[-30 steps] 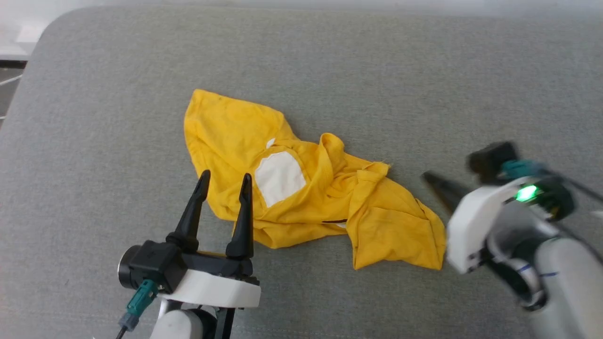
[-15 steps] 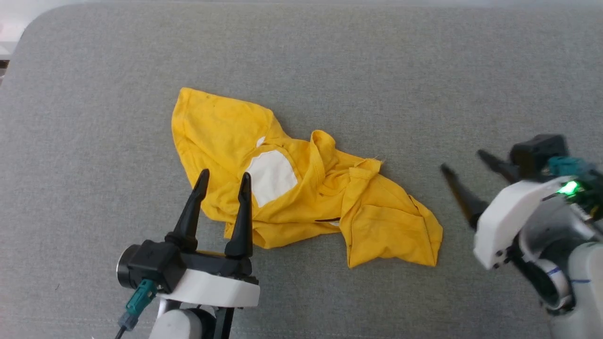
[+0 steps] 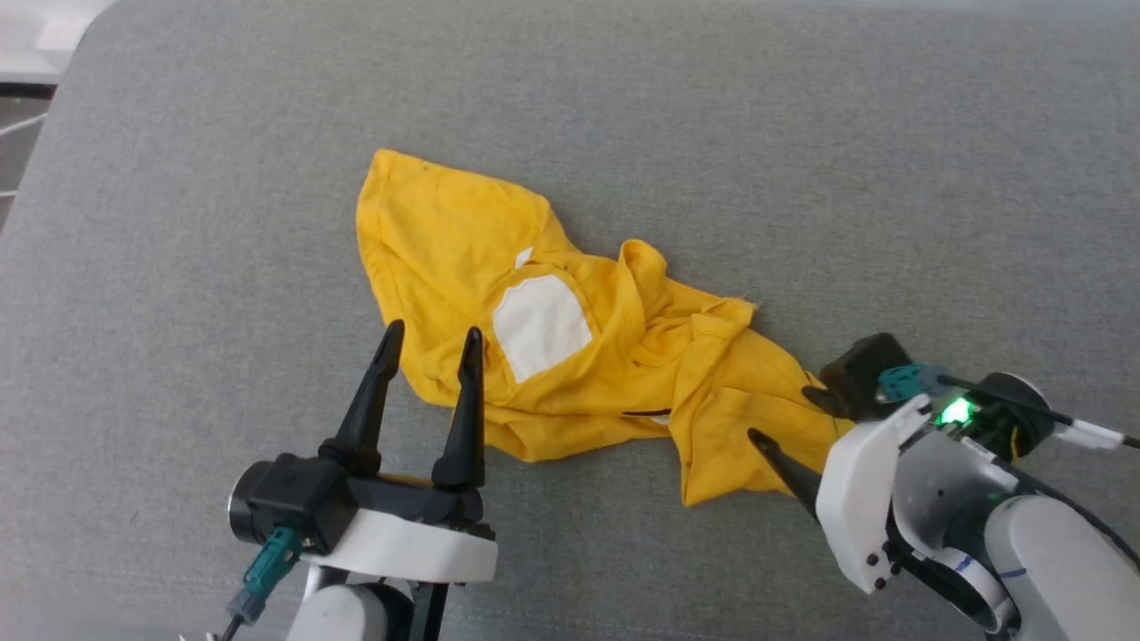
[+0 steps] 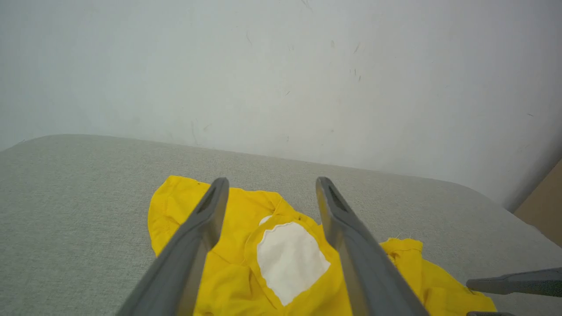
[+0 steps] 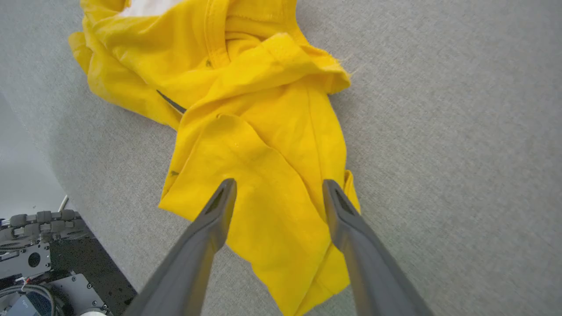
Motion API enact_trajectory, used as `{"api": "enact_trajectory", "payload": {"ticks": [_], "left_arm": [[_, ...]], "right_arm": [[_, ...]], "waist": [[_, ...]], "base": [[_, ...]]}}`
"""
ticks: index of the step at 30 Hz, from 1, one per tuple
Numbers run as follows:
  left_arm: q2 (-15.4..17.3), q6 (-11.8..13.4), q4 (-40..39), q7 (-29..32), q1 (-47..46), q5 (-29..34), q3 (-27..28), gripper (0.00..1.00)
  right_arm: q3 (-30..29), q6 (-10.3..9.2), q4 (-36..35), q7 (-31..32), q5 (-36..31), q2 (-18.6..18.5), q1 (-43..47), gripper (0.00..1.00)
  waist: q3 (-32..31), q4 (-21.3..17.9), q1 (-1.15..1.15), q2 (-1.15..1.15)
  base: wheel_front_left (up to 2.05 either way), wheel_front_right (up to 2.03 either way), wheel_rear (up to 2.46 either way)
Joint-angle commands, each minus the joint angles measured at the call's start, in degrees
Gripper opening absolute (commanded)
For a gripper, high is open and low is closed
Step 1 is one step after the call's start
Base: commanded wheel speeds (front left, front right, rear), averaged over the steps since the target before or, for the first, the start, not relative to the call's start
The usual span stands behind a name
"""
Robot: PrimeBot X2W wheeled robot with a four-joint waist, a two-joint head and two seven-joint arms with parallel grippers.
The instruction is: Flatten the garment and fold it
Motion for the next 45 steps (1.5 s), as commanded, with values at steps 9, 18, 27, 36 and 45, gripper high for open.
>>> {"api": "enact_trajectory", "payload": {"ticks": [9, 18, 27, 36, 45], "left_arm": [[-0.1, 0.3, 0.2, -0.3, -1.0, -0.6, -0.2, 1.0], [-0.1, 0.6, 0.4, -0.3, -0.4, -0.5, 0.3, 1.0], [-0.1, 0.5, 0.3, -0.3, 1.0, -0.1, 0.5, 1.0], [-0.1, 0.3, 0.1, -0.3, 1.6, 0.2, 0.5, 1.0], [-0.1, -0.7, 0.3, -0.3, 1.2, 1.0, 1.3, 1.0]], "right_arm": [[4.8, -0.05, 6.5, -0.5, 0.7, -1.3, -3.7, 1.0], [4.3, -0.05, 9.1, -2.3, 0.5, 0.2, -4.9, 0.0], [-5.7, -0.05, 5.1, -3.2, 0.9, 2.5, -4.0, 0.0], [-24.2, -0.05, 5.7, -4.2, -4.2, 3.2, -0.6, 0.0], [-40.0, -0.05, 15.7, -10.3, -15.0, 6.2, 0.2, 0.42]], "waist": [[0.7, 1.9, 0.0, 0.0], [-0.5, 1.8, 0.0, 0.0], [-2.6, -0.8, 0.0, 0.0], [-3.1, -2.0, 0.0, 0.0], [-2.2, -1.8, 0.0, 0.0]], "base": [[0.0, 0.0, 0.0], [0.0, 0.0, 0.0], [0.0, 0.0, 0.0], [0.0, 0.0, 0.0], [0.0, 0.0, 0.0]]}}
